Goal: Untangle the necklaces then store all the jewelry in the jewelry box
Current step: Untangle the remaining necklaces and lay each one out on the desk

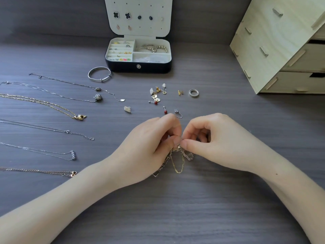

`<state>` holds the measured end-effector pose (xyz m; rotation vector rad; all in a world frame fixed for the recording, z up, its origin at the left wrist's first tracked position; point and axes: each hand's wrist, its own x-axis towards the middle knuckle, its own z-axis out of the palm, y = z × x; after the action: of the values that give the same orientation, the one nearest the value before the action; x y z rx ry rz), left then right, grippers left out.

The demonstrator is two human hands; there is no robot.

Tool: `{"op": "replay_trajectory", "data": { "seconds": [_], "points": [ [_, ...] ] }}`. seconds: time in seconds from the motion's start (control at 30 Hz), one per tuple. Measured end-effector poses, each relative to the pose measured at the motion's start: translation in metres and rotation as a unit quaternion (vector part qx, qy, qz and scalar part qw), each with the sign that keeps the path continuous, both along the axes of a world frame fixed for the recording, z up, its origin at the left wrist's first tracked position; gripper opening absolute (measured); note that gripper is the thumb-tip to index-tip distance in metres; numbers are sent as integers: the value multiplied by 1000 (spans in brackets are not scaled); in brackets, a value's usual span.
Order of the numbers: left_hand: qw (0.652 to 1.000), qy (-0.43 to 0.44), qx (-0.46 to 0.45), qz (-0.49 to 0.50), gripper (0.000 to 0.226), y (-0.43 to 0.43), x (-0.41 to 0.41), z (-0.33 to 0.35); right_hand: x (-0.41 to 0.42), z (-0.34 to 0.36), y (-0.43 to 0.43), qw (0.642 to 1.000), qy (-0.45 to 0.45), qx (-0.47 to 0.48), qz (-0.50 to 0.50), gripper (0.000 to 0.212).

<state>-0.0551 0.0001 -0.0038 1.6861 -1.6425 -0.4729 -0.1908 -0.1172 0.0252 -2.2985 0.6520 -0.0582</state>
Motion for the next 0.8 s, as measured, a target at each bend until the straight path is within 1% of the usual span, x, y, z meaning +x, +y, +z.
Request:
{"op": "replay_trajectory", "data": {
  "seconds": [0.07, 0.13, 0.23, 0.3, 0.37, 0.47, 0.53, 0.6, 0.7, 0.73, 0.8],
  "points": [
    [1000, 6, 1, -8, 7, 2, 1, 1, 0, 1, -3, 1000, -3, 10, 13, 14],
    [1000, 8, 4, -16, 6, 3, 2, 3, 1, -2, -4, 1000, -14, -3, 15, 16],
    [999, -13, 0, -33, 13, 4, 4, 2, 4, -7, -2, 999, -28, -28, 15, 11],
    [999, -28, -1, -39, 15, 5, 6, 1, 6, -8, -2, 998, -19, -44, 31, 12],
    [999, -35, -7, -42, 11, 6, 7, 1, 7, -6, -2, 998, -3, -51, 47, 17],
    [999, -22, -13, -33, 4, 5, 7, 1, 7, -3, -2, 997, 8, -57, 53, 28],
    [999, -14, -14, -28, 4, 4, 8, 0, 7, -4, -2, 995, 17, -77, 55, 30],
    [1000, -5, -12, -24, 8, 3, 7, 0, 7, -4, -1, 994, 24, -87, 62, 30],
    [1000, 9, -3, -24, 8, 3, 7, 1, 5, -3, -1, 996, 31, -63, 48, 19],
    [1000, 9, -1, -20, 9, 3, 6, 1, 5, -3, -2, 998, 22, -41, 30, 15],
    [1000, 4, 3, -9, 14, 2, 5, 1, 3, -1, -7, 1000, -13, 21, -16, 13]
  ]
}}
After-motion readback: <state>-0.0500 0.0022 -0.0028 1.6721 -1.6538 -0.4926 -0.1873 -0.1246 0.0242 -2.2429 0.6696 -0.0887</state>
